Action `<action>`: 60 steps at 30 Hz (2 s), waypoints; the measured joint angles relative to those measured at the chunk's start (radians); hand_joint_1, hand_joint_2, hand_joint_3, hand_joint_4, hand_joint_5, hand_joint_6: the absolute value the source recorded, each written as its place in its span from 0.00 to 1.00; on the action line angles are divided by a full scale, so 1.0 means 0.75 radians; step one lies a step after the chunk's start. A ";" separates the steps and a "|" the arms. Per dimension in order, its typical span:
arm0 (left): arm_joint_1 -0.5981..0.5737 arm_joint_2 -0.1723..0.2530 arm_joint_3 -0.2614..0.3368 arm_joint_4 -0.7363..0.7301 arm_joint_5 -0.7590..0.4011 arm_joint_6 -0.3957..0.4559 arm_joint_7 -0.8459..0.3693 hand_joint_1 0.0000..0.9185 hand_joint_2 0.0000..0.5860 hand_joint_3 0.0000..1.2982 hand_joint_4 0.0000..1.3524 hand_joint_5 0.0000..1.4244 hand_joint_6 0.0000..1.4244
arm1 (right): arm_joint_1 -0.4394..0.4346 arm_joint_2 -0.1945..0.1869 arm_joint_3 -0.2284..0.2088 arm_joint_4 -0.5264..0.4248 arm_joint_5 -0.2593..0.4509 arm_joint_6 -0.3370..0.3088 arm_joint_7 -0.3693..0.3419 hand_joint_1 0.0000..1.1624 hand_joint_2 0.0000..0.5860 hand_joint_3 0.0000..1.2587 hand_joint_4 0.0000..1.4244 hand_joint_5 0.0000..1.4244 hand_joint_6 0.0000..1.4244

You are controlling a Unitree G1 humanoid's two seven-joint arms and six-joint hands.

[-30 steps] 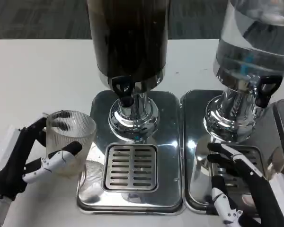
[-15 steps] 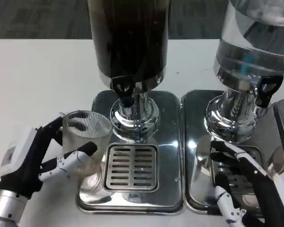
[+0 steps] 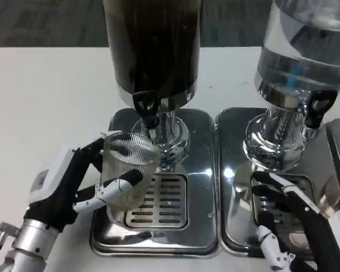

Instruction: Grasp the cup under the faucet to collect the drink, then remove the cup.

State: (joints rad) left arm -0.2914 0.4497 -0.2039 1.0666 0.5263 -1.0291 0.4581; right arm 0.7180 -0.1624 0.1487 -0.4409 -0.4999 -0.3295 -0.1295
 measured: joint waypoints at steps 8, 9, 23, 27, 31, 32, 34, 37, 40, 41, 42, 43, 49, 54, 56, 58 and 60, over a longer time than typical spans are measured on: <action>-0.050 -0.034 -0.038 0.037 0.019 0.014 0.000 0.19 0.40 0.30 0.35 0.48 0.50 | 0.002 0.003 0.001 0.000 -0.004 0.000 -0.004 0.47 0.89 0.19 0.22 0.18 0.19; -0.054 -0.037 -0.044 0.038 0.023 0.014 0.000 0.19 0.40 0.30 0.35 0.48 0.50 | 0.002 0.004 0.001 0.000 -0.005 0.000 -0.005 0.47 0.89 0.19 0.22 0.18 0.19; -0.103 -0.059 -0.107 0.055 0.038 0.012 -0.013 0.18 0.40 0.29 0.33 0.46 0.47 | 0.003 0.026 0.001 0.000 -0.019 0.000 -0.009 0.47 0.89 0.19 0.22 0.18 0.19; -0.103 -0.055 -0.115 0.054 0.038 0.007 -0.013 0.18 0.40 0.28 0.31 0.44 0.43 | -0.001 0.033 0.005 0.001 -0.019 0.000 -0.009 0.47 0.89 0.19 0.22 0.18 0.19; -0.102 -0.043 -0.117 0.051 0.042 0.002 -0.013 0.17 0.34 0.25 0.29 0.42 0.45 | -0.012 0.035 0.006 0.003 -0.019 0.000 -0.009 0.47 0.89 0.19 0.22 0.18 0.20; -0.100 -0.037 -0.117 0.049 0.042 0.001 -0.013 0.15 0.33 0.24 0.28 0.41 0.45 | -0.015 0.036 0.007 0.003 -0.019 0.000 -0.009 0.47 0.89 0.19 0.22 0.18 0.20; -0.097 -0.030 -0.116 0.046 0.042 0.001 -0.013 0.13 0.30 0.24 0.27 0.40 0.45 | -0.017 0.036 0.009 0.003 -0.019 0.000 -0.009 0.47 0.89 0.20 0.22 0.18 0.20; -0.089 -0.023 -0.116 0.044 0.042 0.000 -0.015 0.10 0.27 0.23 0.26 0.38 0.43 | -0.021 0.037 0.008 0.004 -0.019 0.000 -0.009 0.47 0.89 0.20 0.22 0.18 0.21; -0.086 -0.020 -0.113 0.043 0.041 0.000 -0.027 0.09 0.25 0.22 0.25 0.36 0.41 | -0.027 0.037 0.008 0.004 -0.019 0.000 -0.009 0.47 0.89 0.20 0.22 0.18 0.22; -0.085 -0.019 -0.113 0.043 0.040 0.000 -0.031 0.08 0.25 0.22 0.25 0.36 0.41 | -0.030 0.037 0.009 0.004 -0.019 0.000 -0.009 0.47 0.89 0.20 0.22 0.18 0.22; -0.085 -0.019 -0.113 0.043 0.039 -0.001 -0.033 0.08 0.24 0.22 0.24 0.36 0.40 | -0.032 0.038 0.009 0.005 -0.018 0.000 -0.009 0.47 0.89 0.20 0.22 0.18 0.22; -0.085 -0.019 -0.112 0.043 0.038 -0.001 -0.037 0.07 0.24 0.22 0.24 0.35 0.39 | -0.033 0.039 0.009 0.005 -0.018 0.000 -0.009 0.47 0.89 0.21 0.22 0.18 0.22; -0.085 -0.018 -0.107 0.035 0.035 -0.007 -0.056 0.07 0.21 0.20 0.22 0.32 0.34 | -0.034 0.039 0.007 0.005 -0.017 0.000 -0.009 0.47 0.89 0.21 0.22 0.18 0.22; -0.082 0.000 -0.089 0.010 0.029 -0.015 -0.057 0.04 0.18 0.18 0.17 0.28 0.29 | -0.036 0.038 0.006 0.007 -0.016 0.000 -0.009 0.47 0.89 0.21 0.22 0.18 0.23; -0.080 0.005 -0.080 0.004 0.025 -0.016 -0.061 0.04 0.18 0.18 0.17 0.28 0.29 | -0.039 0.038 0.005 0.007 -0.016 0.000 -0.009 0.47 0.89 0.21 0.22 0.18 0.23; -0.076 0.008 -0.071 0.003 0.005 -0.016 -0.074 0.04 0.17 0.18 0.17 0.28 0.29 | -0.045 0.038 0.004 0.009 -0.013 0.000 -0.009 0.47 0.89 0.21 0.22 0.18 0.23; -0.076 0.009 -0.067 0.003 -0.007 -0.016 -0.087 0.04 0.17 0.18 0.17 0.27 0.29 | -0.049 0.038 0.000 0.009 -0.009 0.000 -0.009 0.47 0.89 0.21 0.22 0.18 0.24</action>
State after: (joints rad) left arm -0.3481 0.4563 -0.2543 1.0686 0.5208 -1.0413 0.3928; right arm 0.6811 -0.1336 0.1490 -0.4339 -0.5068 -0.3297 -0.1360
